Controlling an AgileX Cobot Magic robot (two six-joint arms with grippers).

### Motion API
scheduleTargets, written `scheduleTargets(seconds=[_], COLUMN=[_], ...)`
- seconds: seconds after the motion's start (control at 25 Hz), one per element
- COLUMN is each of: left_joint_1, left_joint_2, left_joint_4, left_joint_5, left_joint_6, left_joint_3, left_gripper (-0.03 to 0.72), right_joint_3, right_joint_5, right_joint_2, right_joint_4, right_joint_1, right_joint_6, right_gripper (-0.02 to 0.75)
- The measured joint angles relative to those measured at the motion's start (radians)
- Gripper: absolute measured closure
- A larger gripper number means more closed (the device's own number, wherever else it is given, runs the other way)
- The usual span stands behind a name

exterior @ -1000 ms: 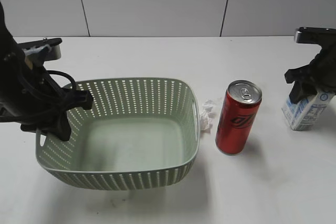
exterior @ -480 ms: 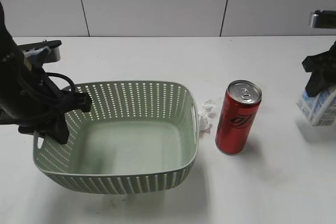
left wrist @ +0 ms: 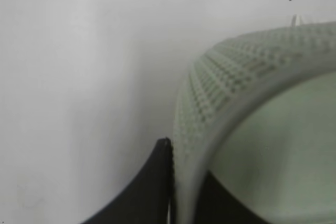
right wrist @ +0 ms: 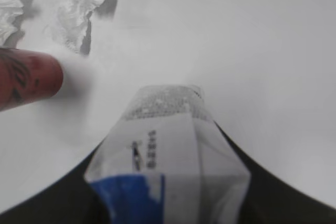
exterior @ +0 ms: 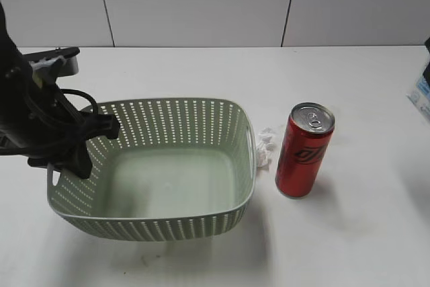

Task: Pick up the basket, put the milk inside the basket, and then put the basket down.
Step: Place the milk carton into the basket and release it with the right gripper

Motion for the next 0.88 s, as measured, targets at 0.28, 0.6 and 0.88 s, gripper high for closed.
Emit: scheduleTargets(seconds=[0.28,0.6,0.88], left_joint_1=[0.0,0.0,0.0], left_joint_2=[0.006,0.011,0.033], left_joint_4=[0.0,-0.001,0.004], left_joint_5=[-0.018,-0.048,-0.055], left_joint_6=[0.0,0.0,-0.001], left_joint_3=[0.0,0.0,0.0], left_gripper=[0.684,0.684,0.684], right_joint_3=[0.0,-0.062,-0.235], right_joint_5=[0.036,-0.005,-0.021], right_joint_2=[-0.113,-0.075,0.115], right_joint_4=[-0.014,-0.016,0.007], right_joint_1=[0.152,0.465,0.669], right_joint_6=[0.071,0.19,0.225], right_gripper=[0.408,0.408,0.408])
